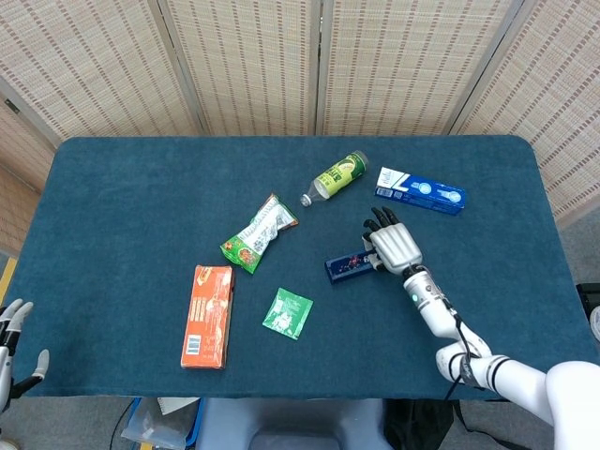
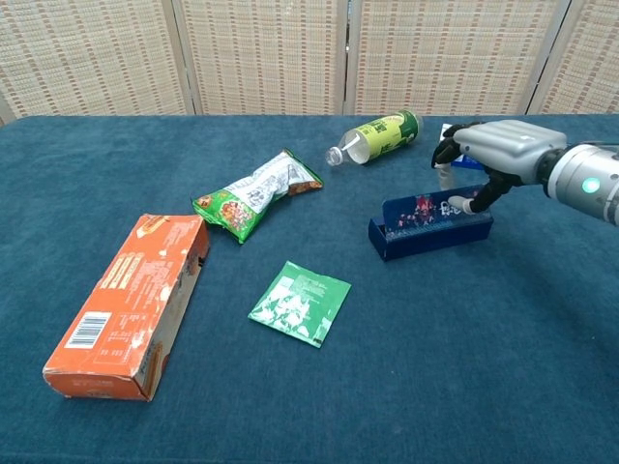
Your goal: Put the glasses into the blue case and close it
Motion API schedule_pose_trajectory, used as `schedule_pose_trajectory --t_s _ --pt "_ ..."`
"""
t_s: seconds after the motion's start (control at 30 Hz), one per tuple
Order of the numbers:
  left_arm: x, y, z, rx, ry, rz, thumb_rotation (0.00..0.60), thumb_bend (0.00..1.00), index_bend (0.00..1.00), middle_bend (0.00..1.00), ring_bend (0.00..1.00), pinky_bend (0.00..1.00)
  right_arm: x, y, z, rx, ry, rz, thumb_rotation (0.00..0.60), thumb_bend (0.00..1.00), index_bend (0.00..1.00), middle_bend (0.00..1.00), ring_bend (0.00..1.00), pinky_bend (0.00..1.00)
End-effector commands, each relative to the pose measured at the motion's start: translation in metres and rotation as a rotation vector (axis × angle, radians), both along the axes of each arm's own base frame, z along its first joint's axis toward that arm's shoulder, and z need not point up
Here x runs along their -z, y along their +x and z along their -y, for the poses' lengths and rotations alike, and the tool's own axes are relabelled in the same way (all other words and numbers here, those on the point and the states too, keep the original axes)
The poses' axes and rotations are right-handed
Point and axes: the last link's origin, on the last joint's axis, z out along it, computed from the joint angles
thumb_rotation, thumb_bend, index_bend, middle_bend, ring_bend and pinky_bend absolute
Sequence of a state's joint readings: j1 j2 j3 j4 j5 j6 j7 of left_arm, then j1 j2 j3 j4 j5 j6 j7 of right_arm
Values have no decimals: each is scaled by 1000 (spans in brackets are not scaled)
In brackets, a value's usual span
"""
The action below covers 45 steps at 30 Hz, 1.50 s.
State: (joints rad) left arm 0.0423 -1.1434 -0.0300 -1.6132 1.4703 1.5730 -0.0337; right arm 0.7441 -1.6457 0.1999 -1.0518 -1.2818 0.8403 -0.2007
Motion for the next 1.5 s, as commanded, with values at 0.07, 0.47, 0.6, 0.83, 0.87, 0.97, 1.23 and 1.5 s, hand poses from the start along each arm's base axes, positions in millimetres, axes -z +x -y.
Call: schedule_pose_trajectory --t_s 0.07,0.47,0.6,0.83,0.87,0.97,1.23,1.5 --pt "0 -1 0 -3 -4 2 600 425 80 0 0 0 9 4 9 11 1 -30 600 383 214 118 0 0" --pt "-2 -5 3 -19 0 4 600 424 80 0 0 0 3 8 11 24 -2 2 600 319 36 58 0 0" --pt "-2 -5 2 -18 -1 4 600 424 81 0 0 0 -10 4 1 13 22 3 600 285 36 58 0 0" --pt "0 -2 0 -8 -8 2 600 424 81 0 0 0 -17 -6 -14 34 90 -53 600 255 60 58 0 0" --pt "0 -1 0 -7 -8 3 600 424 81 0 0 0 -15 -7 -14 40 98 -61 600 254 68 58 0 0" --pt "1 -1 1 -10 -9 1 600 424 80 0 0 0 -6 -7 -13 51 114 -81 600 254 102 58 0 0" --pt "0 -3 3 -25 -7 -2 600 424 80 0 0 0 14 -3 -3 59 118 -110 600 274 261 63 0 0" --pt "0 -4 2 -27 -8 -2 600 425 81 0 0 0 21 2 3 55 103 -95 600 335 493 136 0 0"
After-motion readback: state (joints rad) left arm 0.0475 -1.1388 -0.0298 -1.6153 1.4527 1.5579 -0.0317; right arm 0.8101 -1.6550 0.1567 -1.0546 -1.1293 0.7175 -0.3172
